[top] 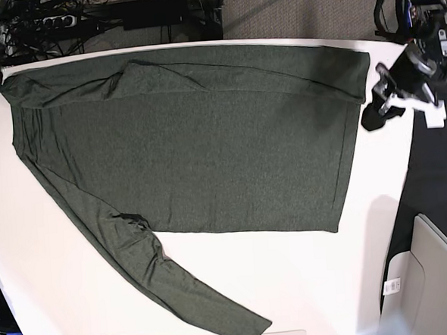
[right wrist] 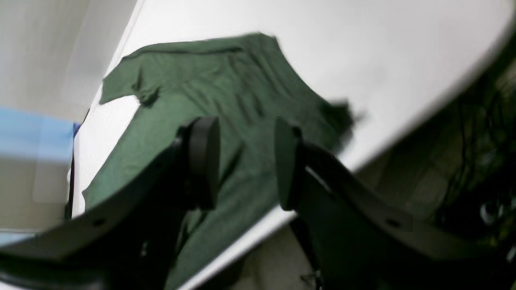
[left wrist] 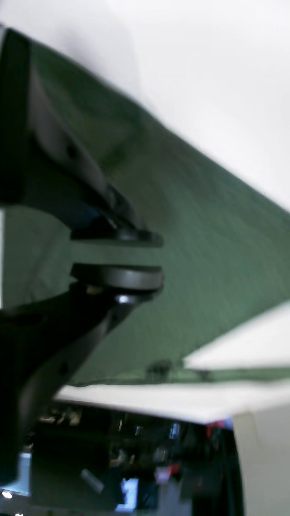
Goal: Fold the T-shirt properly
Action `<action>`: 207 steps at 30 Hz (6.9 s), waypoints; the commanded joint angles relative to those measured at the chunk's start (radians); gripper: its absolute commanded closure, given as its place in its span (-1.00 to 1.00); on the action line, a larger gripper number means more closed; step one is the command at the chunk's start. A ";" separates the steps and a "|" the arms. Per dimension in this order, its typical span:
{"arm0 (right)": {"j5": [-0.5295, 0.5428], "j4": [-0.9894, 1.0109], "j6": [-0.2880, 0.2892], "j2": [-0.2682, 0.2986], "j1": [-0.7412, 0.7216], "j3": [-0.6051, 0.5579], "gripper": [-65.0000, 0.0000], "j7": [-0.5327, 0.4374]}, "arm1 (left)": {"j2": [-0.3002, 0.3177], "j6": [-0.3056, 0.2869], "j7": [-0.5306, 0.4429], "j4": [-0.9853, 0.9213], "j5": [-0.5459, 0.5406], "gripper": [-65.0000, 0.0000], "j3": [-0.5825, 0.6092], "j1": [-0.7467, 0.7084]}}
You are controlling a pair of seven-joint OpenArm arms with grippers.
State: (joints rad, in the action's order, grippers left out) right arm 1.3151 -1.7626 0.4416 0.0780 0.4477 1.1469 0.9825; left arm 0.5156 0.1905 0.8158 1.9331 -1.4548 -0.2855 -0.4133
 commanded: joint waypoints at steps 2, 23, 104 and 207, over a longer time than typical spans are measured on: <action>0.017 -0.018 0.009 0.038 -0.013 0.006 0.28 -0.018 | 0.019 -0.004 0.014 -0.025 -0.019 0.73 0.035 0.043; -0.277 0.082 0.009 0.162 -0.336 -0.199 0.28 -0.021 | 0.061 -0.006 0.015 -0.377 -0.017 0.29 0.242 0.456; -0.526 0.336 0.009 0.130 -0.726 -0.446 0.28 -0.063 | -0.234 -0.006 -0.444 -0.924 0.751 0.69 0.569 0.808; -1.100 0.855 -0.069 0.173 -0.995 -0.773 0.49 -0.360 | -0.090 -0.006 -0.444 -0.519 0.750 1.00 0.475 0.554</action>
State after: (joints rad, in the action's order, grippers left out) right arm 0.2077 -0.8913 0.3660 0.2352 -0.5175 0.3744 0.6437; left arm 0.4114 0.1905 0.3931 1.3941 -0.7097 0.1963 0.1192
